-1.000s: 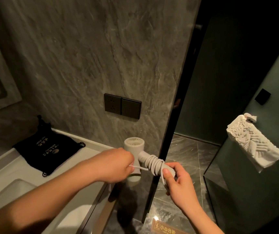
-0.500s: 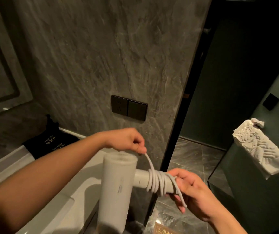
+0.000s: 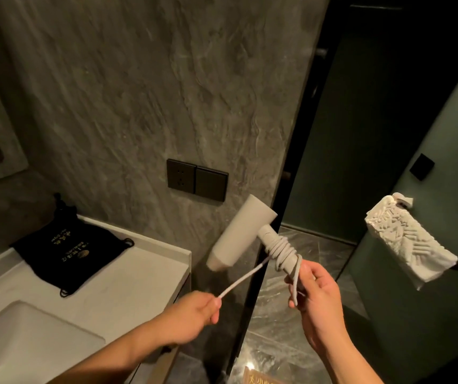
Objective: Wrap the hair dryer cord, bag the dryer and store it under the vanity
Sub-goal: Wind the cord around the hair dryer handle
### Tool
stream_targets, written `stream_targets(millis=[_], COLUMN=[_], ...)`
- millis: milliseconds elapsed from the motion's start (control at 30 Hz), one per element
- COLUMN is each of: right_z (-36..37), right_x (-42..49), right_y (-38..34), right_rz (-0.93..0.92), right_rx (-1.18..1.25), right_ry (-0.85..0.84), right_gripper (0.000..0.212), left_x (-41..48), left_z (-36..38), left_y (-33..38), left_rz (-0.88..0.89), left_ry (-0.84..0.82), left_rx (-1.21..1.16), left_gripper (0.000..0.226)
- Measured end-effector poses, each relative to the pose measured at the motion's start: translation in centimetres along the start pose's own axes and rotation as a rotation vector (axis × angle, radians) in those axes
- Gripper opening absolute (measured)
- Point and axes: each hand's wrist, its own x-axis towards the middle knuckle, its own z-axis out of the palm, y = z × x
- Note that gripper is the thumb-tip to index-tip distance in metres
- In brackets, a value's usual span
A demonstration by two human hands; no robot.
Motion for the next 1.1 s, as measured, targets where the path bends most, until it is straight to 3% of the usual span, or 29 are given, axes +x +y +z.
stream_targets(millis=[67, 133, 233, 367, 500, 667, 767, 800, 867, 967, 1100], right_z=[-0.4, -0.9, -1.3, -0.9, -1.0, -1.2, -1.3, -1.4, -1.5, -0.5, 1.0], right_x=[0.5, 0.5, 0.1, -0.6, -0.7, -0.5, -0.4, -0.4, -0.4, -0.5, -1.1], right_y=[0.8, 1.2, 1.3, 0.3, -1.1, -1.7, -1.7, -1.7, -1.6, -1.1, 1.7], right_rz=[-0.042, -0.080, -0.098, -0.057, 0.004, 0.130, 0.178, 0.189, 0.201, 0.193, 0.076], right_rx=[-0.188, -0.350, -0.519, -0.531, -0.436, -0.050, 0.283, 0.365, 0.439, 0.421, 0.157], right_ry=[0.071, 0.039, -0.135, -0.423, -0.637, -0.897, -0.912, -0.871, -0.699, -0.405, -0.122], right_gripper=[0.018, 0.014, 0.011, 0.012, 0.034, 0.044, 0.044, 0.044, 0.053, 0.061, 0.028], left_x=[-1.0, -1.3, -0.9, 0.5, 2.9, 5.0, 9.8, 10.4, 8.0, 2.7, 2.4], left_z=[-1.4, -3.6, -7.7, -12.0, -13.9, -12.8, -9.8, -7.9, -4.4, -0.1, 2.8], left_y=[0.8, 3.3, 8.2, 11.7, 11.8, 11.0, -0.3, -3.3, -3.6, 5.6, 4.7], left_rz=[0.025, 0.101, 0.208, 0.341, 0.364, 0.291, 0.044, -0.033, 0.016, -0.106, -0.215], left_ry=[0.010, 0.089, 0.205, 0.115, -0.018, -0.215, -0.267, -0.285, -0.234, -0.244, 0.037], left_rx=[0.292, 0.548, 0.783, 0.892, 0.583, 0.159, -0.019, -0.116, -0.354, -0.724, -1.046], left_gripper=[0.037, 0.034, 0.028, 0.023, 0.017, 0.016, 0.028, 0.034, 0.037, 0.035, 0.027])
